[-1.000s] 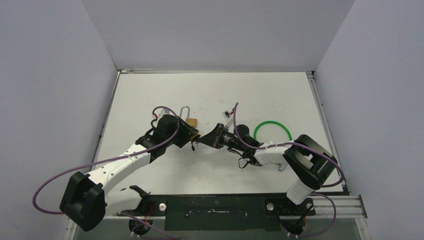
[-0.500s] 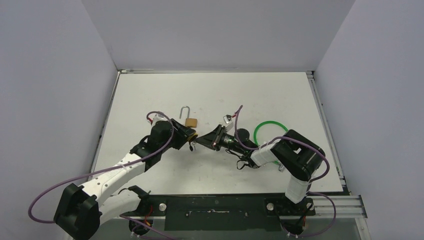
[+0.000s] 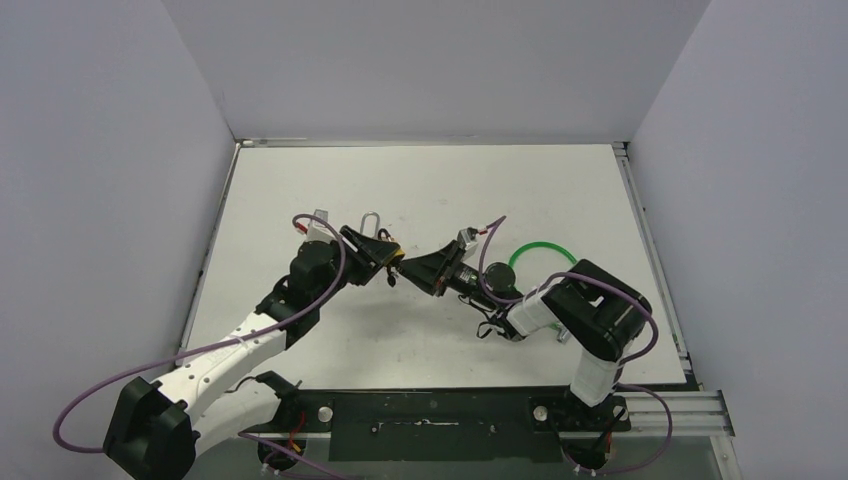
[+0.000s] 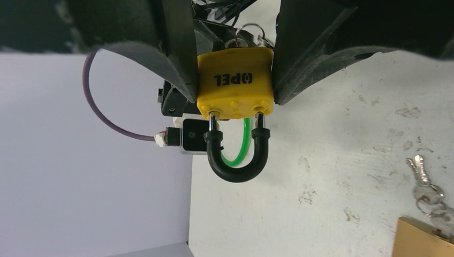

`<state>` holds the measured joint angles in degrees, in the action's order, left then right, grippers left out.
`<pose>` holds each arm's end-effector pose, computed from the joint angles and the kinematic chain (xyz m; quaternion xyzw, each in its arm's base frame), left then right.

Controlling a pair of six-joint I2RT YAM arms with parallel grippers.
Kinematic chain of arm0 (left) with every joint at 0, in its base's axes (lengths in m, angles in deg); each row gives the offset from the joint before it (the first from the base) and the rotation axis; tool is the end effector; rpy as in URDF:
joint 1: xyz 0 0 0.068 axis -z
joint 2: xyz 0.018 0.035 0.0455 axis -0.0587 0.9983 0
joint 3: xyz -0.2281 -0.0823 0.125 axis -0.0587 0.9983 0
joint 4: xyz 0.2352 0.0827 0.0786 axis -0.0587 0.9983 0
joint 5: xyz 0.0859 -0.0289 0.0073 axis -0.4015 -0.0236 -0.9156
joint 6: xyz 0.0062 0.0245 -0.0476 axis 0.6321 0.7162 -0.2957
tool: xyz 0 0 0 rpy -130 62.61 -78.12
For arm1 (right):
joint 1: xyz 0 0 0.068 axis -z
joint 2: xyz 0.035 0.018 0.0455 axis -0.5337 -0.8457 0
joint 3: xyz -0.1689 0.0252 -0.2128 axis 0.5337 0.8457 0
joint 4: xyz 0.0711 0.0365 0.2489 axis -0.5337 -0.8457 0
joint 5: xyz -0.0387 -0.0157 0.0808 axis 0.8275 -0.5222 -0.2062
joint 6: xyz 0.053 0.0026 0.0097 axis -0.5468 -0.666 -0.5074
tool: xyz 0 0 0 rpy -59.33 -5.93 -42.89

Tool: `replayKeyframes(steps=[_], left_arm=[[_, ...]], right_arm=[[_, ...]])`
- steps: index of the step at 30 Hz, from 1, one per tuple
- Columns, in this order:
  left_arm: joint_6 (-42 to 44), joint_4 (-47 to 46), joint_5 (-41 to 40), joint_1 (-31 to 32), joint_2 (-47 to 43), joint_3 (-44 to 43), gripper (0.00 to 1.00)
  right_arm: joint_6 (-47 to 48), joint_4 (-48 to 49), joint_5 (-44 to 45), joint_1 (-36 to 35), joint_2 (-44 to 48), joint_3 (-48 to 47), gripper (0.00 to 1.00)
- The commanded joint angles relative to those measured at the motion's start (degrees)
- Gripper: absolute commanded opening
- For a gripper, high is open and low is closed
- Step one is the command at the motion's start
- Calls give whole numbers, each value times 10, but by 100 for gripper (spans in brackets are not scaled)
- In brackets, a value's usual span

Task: Unlock with the key

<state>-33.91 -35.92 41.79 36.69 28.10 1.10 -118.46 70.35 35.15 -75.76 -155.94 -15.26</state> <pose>0.1892 -0.1238 0.2529 -0.2714 0.7566 -0.4696 0.3651 0.2135 0.2223 0.1676 0.1561 0.6432 0.7403 0.1178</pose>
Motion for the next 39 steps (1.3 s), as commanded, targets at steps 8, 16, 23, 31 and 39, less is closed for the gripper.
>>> replayKeyframes(steps=[8, 16, 23, 31, 39], left_arm=[[221, -102, 37, 7, 2, -48, 0], [375, -199, 252, 8, 6, -79, 0], [462, -175, 405, 18, 10, -123, 0], [488, -171, 401, 18, -3, -121, 0], [475, -176, 432, 19, 0, -120, 0]], right_arm=[[333, -316, -36, 92, 250, 12, 70], [596, -587, -31, 113, 377, -112, 79], [644, -609, -110, 112, 382, -159, 75], [627, -579, -122, 108, 408, -134, 75], [628, -503, -162, 106, 437, -97, 76]])
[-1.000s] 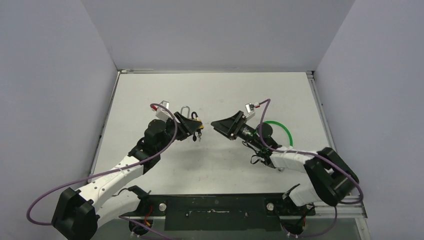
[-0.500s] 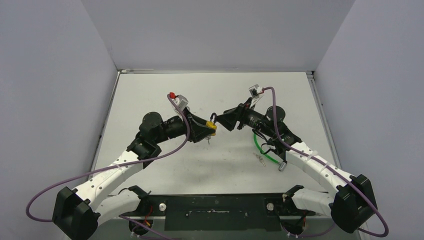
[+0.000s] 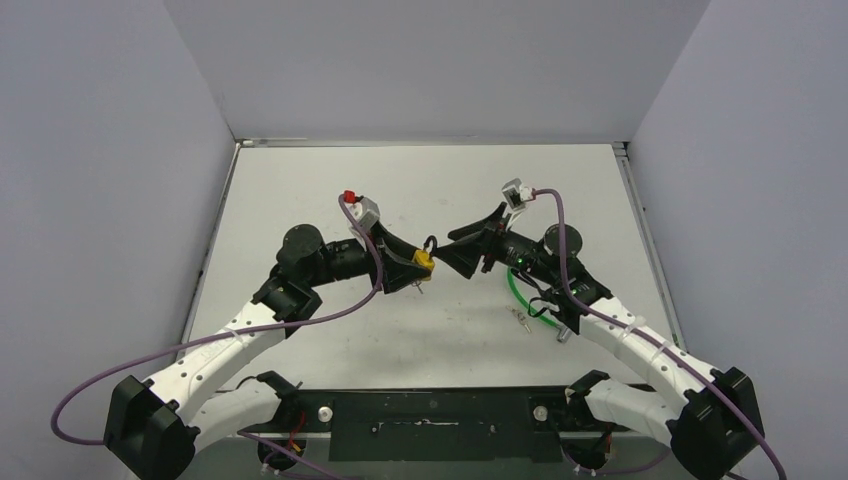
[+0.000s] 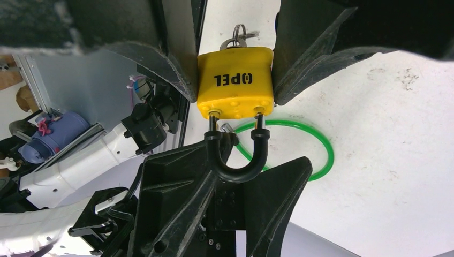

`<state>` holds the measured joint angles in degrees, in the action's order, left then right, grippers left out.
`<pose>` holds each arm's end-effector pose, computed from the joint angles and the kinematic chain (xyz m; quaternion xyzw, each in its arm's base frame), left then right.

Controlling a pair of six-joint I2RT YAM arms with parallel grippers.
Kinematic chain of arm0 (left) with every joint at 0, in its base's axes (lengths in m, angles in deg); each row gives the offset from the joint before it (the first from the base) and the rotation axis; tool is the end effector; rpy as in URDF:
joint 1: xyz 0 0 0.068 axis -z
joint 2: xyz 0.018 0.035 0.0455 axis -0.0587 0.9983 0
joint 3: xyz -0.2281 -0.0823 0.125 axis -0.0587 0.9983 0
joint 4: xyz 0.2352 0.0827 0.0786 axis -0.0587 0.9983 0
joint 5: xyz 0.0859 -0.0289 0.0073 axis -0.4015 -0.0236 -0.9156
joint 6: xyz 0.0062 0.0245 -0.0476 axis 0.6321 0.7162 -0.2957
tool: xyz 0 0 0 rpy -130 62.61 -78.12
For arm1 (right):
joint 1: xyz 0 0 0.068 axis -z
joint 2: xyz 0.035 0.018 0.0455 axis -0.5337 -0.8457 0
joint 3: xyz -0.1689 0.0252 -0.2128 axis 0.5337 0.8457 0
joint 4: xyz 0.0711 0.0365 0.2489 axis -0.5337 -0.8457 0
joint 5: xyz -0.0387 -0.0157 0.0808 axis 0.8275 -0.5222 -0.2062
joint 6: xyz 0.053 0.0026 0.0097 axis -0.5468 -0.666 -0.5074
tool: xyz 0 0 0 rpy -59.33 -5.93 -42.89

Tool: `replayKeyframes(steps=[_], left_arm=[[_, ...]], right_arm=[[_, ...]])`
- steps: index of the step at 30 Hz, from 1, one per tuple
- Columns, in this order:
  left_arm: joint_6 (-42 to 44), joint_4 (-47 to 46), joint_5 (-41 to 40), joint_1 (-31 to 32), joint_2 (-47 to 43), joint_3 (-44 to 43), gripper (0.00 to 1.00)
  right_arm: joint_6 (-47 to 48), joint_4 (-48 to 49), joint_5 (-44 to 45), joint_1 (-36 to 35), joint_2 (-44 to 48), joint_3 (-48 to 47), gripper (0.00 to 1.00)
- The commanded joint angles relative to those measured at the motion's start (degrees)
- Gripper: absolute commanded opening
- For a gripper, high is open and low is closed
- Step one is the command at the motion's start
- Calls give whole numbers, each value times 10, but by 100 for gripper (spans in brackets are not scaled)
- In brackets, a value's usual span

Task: Unlock with the key

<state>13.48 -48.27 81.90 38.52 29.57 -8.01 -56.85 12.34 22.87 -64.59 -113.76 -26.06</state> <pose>0.1773 -0.1523 0.3273 0.3013 0.6237 -0.5413 0.4766 0.1927 0.1467 0.3166 -0.2012 0.6634 0.5631 0.4497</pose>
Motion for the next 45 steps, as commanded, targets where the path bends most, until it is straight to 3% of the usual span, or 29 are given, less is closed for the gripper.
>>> replayKeyframes(steps=[1, 5, 11, 19, 21, 23, 25, 29, 45], left_arm=[[-1, -52, 34, 1, -16, -30, 0], [-2, -53, 25, 1, -22, -26, 0], [72, 73, -17, 1, -27, -62, 0], [56, 30, 44, 1, -29, -50, 0], [35, 8, 61, 1, -28, -49, 0], [-16, -11, 55, 1, -28, -56, 0], [-80, -31, 51, 0, -24, -71, 0], [-151, -66, 83, 1, -12, -88, 0], [-183, -154, 159, 8, 0, -64, 0]], right_arm=[[12, 86, -48, -5, 15, 15, 74], [3, 144, -75, -8, 24, 37, 67], [-22, 207, -68, -12, 44, 66, 82], [-23, 204, -29, -26, 24, 41, 83], [-25, 219, -37, -29, 21, 44, 78], [-37, 284, -59, -30, 31, 69, 61], [-53, 357, -57, -30, 50, 99, 51], [-45, 346, -24, -30, 77, 116, 43], [-43, 334, -52, -65, 25, 39, 58]])
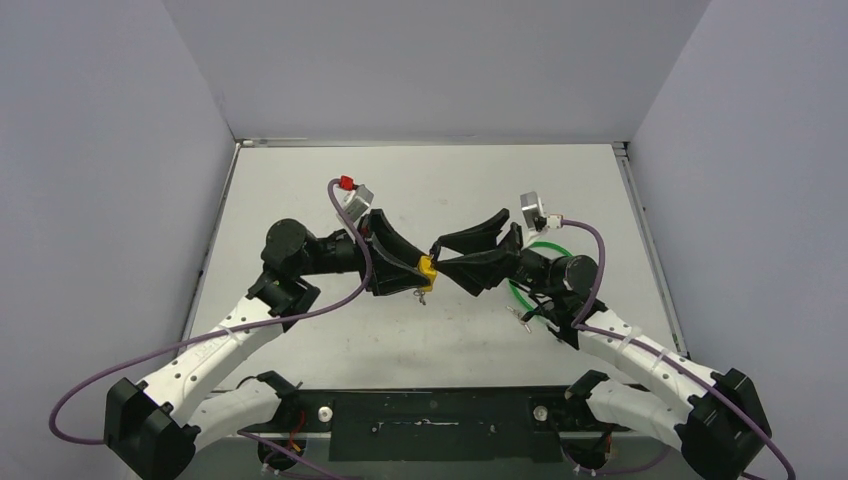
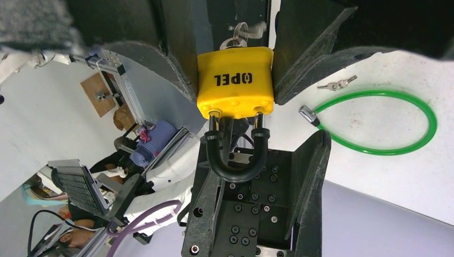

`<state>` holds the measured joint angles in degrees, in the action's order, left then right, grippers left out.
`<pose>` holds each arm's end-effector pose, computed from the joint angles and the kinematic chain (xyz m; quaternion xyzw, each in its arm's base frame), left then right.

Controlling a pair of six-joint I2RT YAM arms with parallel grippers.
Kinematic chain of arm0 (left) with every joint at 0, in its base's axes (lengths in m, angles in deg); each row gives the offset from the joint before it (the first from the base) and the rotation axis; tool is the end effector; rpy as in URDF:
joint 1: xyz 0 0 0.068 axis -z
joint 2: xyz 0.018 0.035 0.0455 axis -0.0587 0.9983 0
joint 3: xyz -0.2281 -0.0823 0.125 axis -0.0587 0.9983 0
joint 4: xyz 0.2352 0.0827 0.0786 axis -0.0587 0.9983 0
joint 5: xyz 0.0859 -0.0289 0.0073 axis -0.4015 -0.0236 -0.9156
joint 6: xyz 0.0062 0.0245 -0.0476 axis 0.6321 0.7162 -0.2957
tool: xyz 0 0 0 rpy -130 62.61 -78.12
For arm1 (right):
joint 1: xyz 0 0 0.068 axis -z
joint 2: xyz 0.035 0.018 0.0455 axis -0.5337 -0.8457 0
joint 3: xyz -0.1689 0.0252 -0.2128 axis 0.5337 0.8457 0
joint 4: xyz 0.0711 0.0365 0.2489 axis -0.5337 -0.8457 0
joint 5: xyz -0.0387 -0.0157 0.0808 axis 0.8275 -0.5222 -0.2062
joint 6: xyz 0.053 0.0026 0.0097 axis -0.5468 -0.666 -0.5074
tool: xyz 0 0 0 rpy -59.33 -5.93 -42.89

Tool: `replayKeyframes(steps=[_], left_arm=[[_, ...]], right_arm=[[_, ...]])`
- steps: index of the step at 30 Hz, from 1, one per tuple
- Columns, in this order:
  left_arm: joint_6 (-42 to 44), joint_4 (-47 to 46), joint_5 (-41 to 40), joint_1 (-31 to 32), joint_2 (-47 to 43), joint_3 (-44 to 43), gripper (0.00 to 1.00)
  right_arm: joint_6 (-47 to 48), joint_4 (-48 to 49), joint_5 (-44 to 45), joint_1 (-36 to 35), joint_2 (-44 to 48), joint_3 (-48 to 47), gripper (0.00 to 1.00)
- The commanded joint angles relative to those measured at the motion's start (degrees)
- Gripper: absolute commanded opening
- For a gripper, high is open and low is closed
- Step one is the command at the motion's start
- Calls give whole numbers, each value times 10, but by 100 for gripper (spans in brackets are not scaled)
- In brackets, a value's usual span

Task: Unlock with the key

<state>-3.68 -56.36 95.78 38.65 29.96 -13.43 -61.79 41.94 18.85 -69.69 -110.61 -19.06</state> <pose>0.1670 -0.1530 0.3715 0.3256 0.5574 -0.6560 0.3912 0.1549 0.1474 0.3357 -0.2780 0.4897 0.6462 0.5151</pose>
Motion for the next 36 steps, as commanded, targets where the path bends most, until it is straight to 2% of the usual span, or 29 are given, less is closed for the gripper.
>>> replayKeyframes(steps=[1, 12, 16, 17, 20, 23, 27, 31, 36], left_arm=[[-11, -75, 23, 8, -4, -9, 0], [-4, -86, 53, 22, -1, -2, 0], [3, -85, 50, 22, -7, 0, 0], [4, -85, 49, 22, -8, 1, 0], [14, -72, 39, 22, -11, -2, 0], [53, -13, 5, 21, -17, -14, 0], [125, 91, -61, 20, -34, -30, 0], [175, 179, -130, 17, -54, -35, 0], [206, 241, -217, 15, -67, -36, 0]], right_arm=[[7, 38, -10, -17, -9, -33, 58], [2, 33, 4, -40, -45, -69, 50], [7, 18, 8, -42, -50, -77, 43], [6, 16, 9, -43, -51, -78, 40], [11, -8, 16, -43, -47, -81, 20], [35, -74, 40, -42, -37, -86, 7], [82, -197, 123, -39, -10, -80, 0], [100, -273, 171, -21, 21, -62, 0], [103, -311, 199, -7, 54, -34, 0]])
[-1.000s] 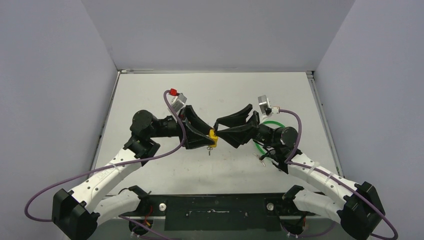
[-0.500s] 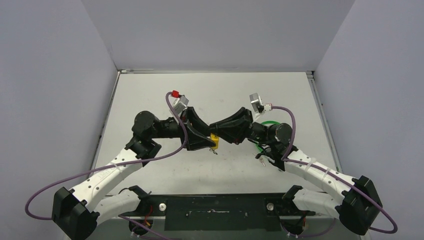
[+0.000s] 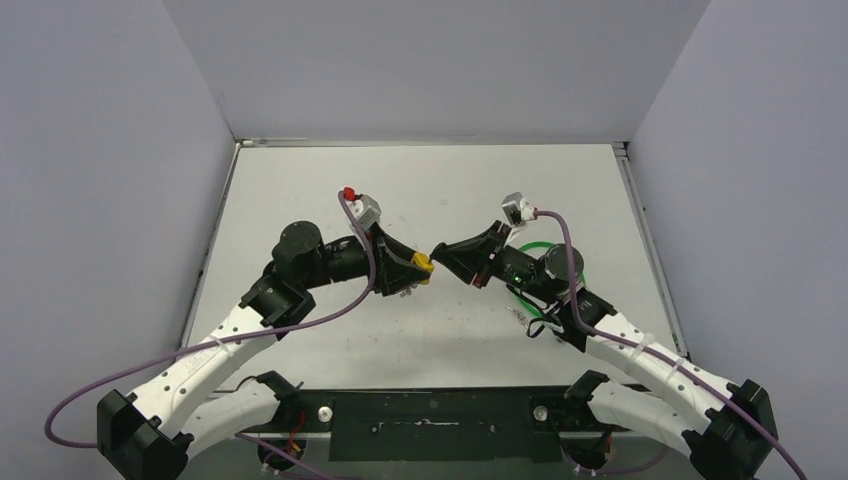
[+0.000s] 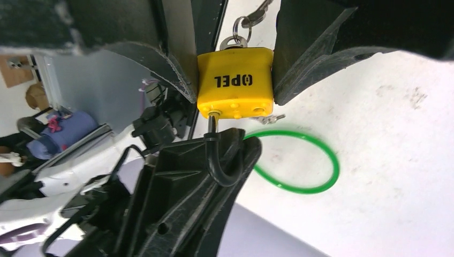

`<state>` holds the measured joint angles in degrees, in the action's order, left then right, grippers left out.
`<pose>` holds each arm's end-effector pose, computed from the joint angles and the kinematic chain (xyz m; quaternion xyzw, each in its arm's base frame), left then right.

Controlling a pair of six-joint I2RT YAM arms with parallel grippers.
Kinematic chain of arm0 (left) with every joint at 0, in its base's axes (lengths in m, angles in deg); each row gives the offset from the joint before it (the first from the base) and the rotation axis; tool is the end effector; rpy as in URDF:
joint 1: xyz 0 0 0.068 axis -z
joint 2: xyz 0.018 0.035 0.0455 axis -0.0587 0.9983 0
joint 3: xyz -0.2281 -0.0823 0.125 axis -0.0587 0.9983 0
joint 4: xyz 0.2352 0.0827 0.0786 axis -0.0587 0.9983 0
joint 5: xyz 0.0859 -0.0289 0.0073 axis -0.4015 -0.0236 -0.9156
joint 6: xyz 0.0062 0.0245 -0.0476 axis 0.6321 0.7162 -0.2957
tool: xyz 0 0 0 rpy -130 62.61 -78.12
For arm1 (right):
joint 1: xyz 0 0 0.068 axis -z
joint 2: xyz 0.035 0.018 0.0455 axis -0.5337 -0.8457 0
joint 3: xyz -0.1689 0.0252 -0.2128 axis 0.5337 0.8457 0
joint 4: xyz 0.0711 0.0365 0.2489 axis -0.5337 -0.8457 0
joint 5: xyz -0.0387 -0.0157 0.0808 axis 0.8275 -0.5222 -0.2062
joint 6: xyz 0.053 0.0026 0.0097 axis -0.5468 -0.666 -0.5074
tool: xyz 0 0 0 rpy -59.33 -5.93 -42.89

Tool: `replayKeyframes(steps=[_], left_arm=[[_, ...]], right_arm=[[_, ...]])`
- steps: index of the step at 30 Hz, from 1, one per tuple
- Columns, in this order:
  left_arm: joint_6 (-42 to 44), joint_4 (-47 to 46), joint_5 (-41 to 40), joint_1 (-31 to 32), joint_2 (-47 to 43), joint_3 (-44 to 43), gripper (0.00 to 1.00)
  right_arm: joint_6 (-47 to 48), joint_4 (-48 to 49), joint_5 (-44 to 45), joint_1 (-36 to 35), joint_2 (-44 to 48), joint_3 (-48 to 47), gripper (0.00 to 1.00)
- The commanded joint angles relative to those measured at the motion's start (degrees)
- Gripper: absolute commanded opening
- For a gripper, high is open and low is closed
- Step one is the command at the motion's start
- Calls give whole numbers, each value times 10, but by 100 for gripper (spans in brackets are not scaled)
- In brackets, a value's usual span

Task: Unlock with the key

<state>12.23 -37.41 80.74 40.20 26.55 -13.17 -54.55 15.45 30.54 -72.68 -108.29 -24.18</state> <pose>0.1639 -0.1502 0.3508 0.2931 0.6418 -0.5456 0.4521 0.1586 0.1573 0.3311 -0.2218 0.6153 0.5722 0.4948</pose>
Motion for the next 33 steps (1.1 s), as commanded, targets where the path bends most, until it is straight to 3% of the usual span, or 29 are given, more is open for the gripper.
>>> replayKeyframes(steps=[1, 11, 20, 22, 23, 25, 26, 30, 33], left_arm=[[48, 59, -81, 0, -32, -38, 0], [75, 160, -207, -1, -26, -56, 0], [60, 217, -260, -2, -3, -52, 0], [51, 234, -288, -2, -5, -46, 0], [46, 244, -299, -2, -5, -42, 0], [30, 263, -330, -2, -3, -32, 0], [21, 272, -340, -2, -1, -29, 0], [-7, 280, -345, -3, 9, -2, 0], [-25, 275, -338, -5, 22, 20, 0]], right_arm=[[31, -50, 83, 24, 34, 21, 0], [5, -31, 47, 29, 41, 53, 0], [-44, -43, 50, 34, -19, 30, 0], [-57, -41, 53, 35, -34, 30, 7], [-60, -42, 56, 35, -41, 29, 15], [-65, -54, 73, 36, -54, 28, 41], [-68, -66, 85, 37, -60, 27, 47], [-85, -110, 113, 46, -88, 13, 64], [-91, -128, 126, 47, -99, 4, 67]])
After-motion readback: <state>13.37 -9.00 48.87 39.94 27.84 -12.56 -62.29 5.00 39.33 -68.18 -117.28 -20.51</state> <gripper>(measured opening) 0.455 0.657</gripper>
